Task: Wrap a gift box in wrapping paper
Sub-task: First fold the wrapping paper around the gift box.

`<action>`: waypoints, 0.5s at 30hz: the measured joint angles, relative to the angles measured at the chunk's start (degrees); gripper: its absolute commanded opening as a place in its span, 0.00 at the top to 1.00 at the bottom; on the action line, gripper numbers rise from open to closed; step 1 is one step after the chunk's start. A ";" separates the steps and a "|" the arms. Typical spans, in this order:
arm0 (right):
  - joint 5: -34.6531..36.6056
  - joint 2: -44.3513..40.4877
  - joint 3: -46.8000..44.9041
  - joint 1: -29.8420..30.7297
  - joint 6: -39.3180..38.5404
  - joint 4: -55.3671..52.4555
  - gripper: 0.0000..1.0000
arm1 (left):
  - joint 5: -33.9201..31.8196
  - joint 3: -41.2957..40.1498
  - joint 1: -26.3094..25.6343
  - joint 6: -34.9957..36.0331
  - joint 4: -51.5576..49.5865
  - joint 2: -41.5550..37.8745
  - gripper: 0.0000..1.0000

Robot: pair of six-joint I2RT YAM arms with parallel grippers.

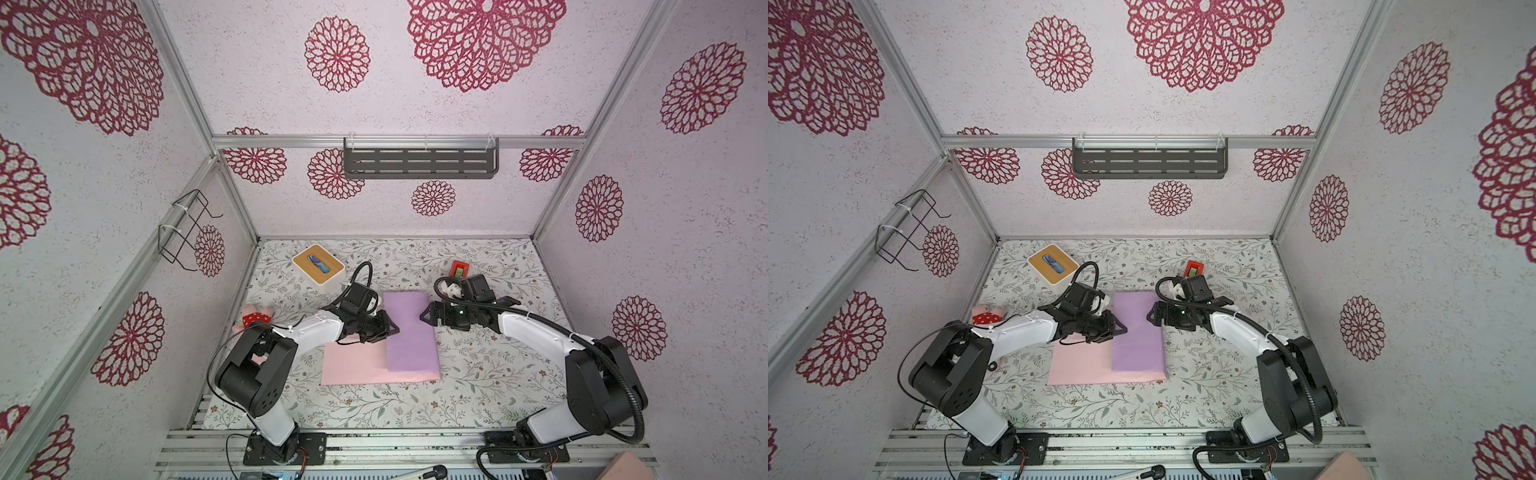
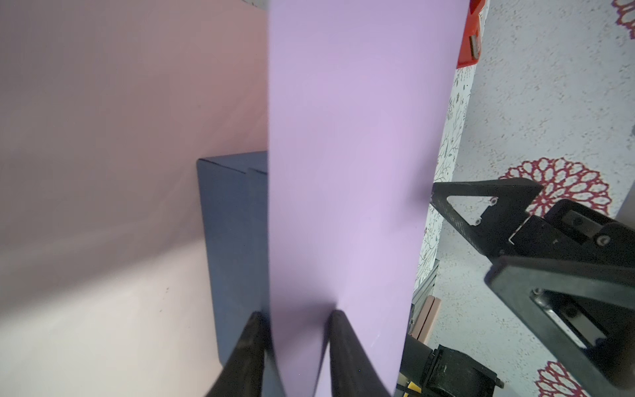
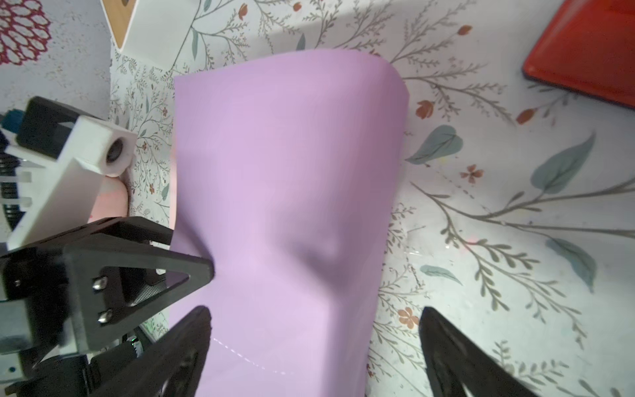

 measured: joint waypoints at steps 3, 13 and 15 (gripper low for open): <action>-1.90 2.47 0.72 -0.61 -1.42 -0.96 0.04 | -0.02 -0.13 0.00 0.02 0.20 -0.07 0.75; -5.01 6.12 0.72 -2.64 -3.87 -2.73 0.06 | -0.09 -0.20 0.00 0.09 0.28 -0.13 0.76; -5.20 6.36 0.72 -2.89 -4.26 -2.71 0.06 | -0.07 -0.20 0.00 0.11 0.28 -0.13 0.76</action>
